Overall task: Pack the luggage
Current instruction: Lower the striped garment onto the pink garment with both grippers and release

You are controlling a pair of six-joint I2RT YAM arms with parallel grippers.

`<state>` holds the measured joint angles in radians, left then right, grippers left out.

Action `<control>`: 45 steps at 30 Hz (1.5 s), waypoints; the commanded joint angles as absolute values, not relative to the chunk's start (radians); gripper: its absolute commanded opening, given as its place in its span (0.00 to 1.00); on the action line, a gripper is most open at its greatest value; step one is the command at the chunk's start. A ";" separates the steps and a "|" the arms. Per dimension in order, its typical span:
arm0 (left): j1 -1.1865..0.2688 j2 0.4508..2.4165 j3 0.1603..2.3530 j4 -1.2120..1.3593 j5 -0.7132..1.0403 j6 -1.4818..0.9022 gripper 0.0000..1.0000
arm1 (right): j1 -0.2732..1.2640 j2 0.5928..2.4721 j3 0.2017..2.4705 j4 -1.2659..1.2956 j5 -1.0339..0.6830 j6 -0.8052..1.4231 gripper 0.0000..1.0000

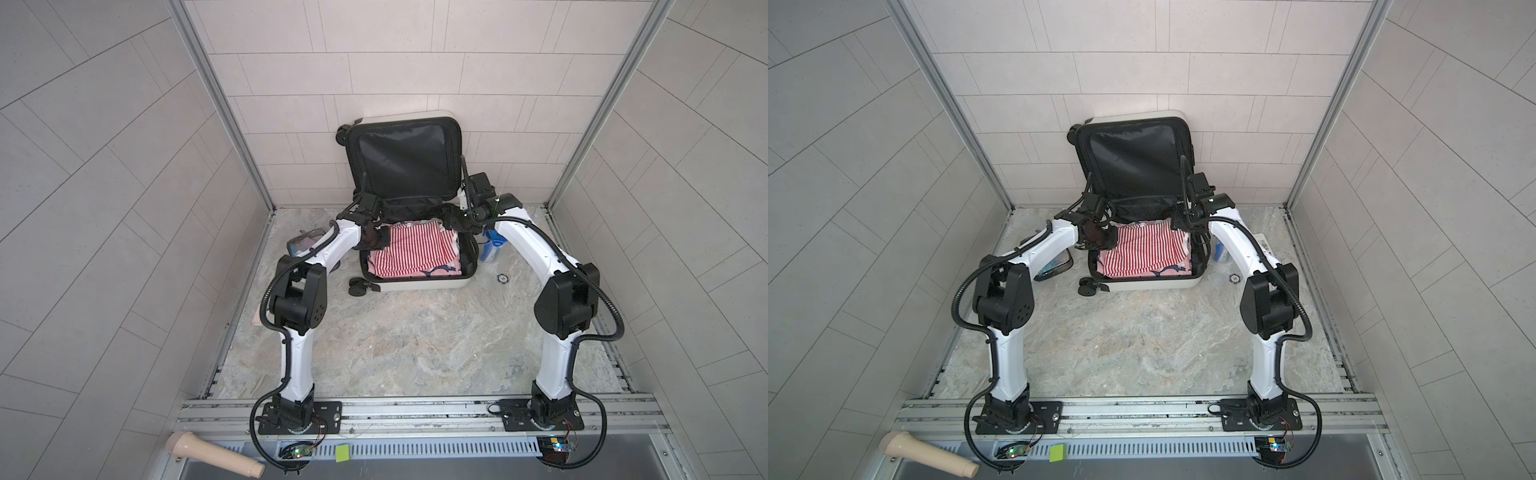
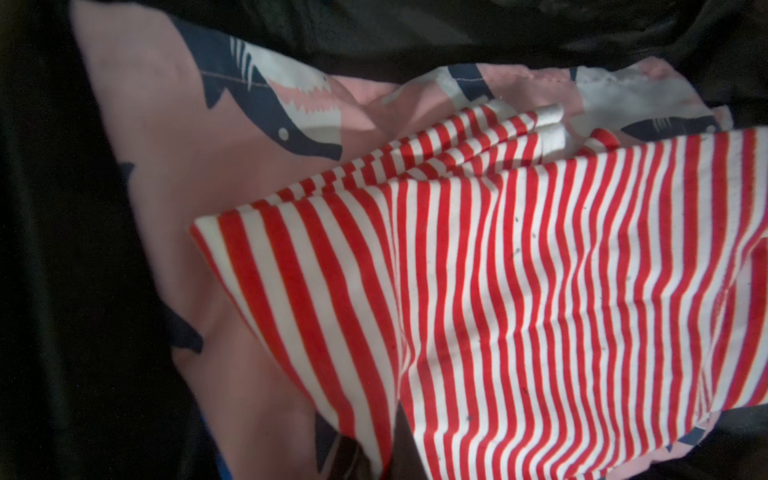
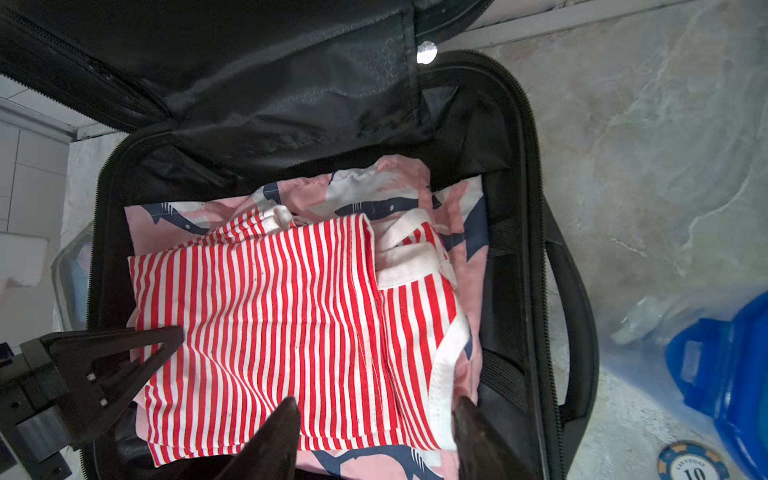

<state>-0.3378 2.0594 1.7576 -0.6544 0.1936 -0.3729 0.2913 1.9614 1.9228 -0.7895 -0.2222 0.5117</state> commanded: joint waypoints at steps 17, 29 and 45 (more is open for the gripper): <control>-0.353 1.895 1.806 -0.634 0.252 -0.428 0.32 | 0.373 2.040 1.954 -0.780 -0.251 0.506 0.36; -0.371 2.137 1.866 -0.622 0.244 -0.448 0.10 | 0.341 2.171 1.992 -0.781 -0.209 0.553 0.23; -0.348 2.240 1.925 -0.655 0.238 -0.427 0.09 | 0.328 2.239 2.026 -0.788 -0.200 0.560 0.22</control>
